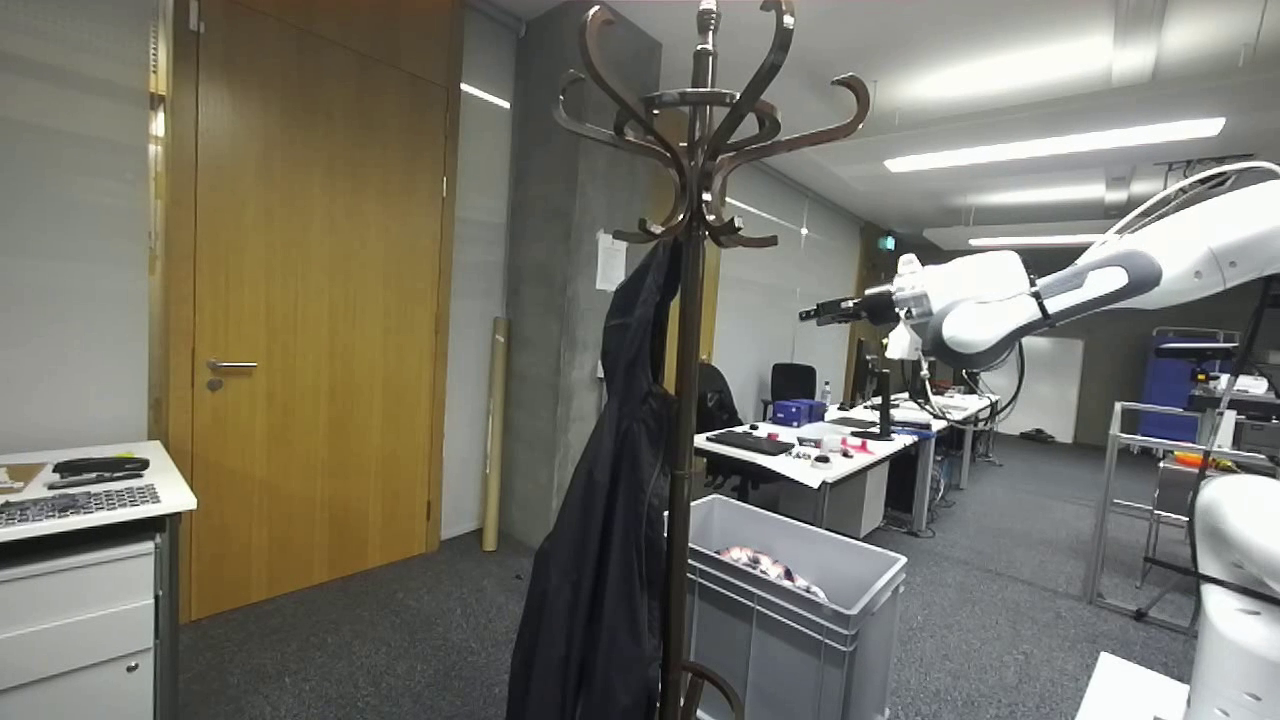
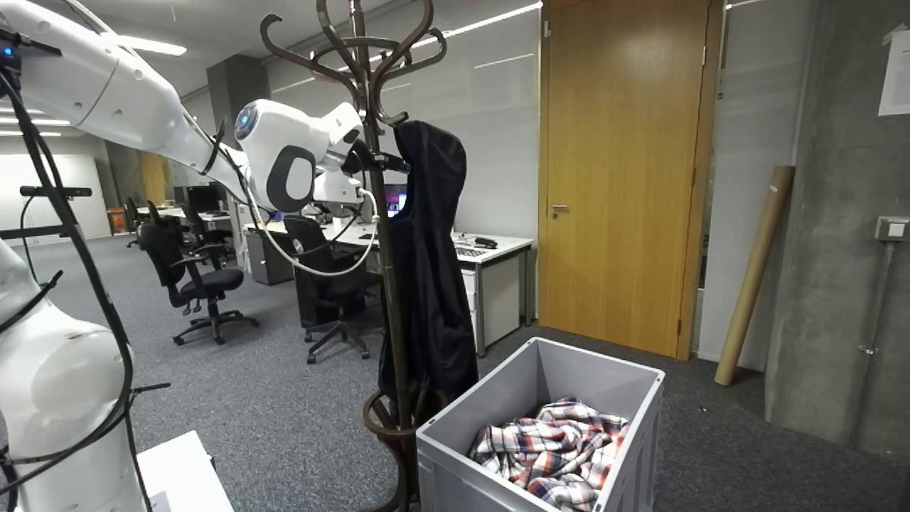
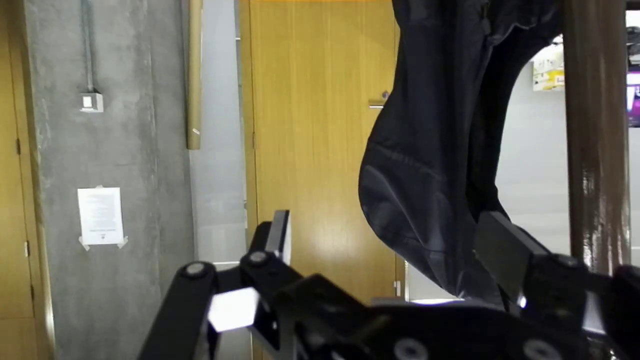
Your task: Take the hoodie off of the coat hanger
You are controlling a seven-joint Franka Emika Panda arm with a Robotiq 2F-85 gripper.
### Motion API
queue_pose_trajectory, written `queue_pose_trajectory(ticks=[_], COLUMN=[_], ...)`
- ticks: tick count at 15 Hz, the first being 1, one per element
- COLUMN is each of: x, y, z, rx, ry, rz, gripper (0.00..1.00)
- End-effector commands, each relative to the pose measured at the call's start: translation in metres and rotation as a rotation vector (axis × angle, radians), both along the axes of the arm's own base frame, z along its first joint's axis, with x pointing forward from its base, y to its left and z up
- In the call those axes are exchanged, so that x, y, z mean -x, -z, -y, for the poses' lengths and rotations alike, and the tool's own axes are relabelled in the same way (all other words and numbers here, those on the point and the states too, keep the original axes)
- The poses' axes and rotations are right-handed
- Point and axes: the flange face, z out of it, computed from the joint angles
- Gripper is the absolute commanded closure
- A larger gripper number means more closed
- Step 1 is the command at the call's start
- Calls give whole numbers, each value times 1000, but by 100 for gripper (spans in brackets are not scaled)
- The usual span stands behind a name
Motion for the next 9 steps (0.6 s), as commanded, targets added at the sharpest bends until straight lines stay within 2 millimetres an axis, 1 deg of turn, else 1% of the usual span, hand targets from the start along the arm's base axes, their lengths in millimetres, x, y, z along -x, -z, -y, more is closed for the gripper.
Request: queue_pose_trajectory(ticks=[1,2,5,9], x=[-7,-9,-17,-23], y=[-17,-19,-36,-49], z=[-6,-7,-7,-11], rx=[4,7,9,-1], ry=[-55,-67,-102,-173], rz=[82,92,119,161], gripper=[0,0,0,0])
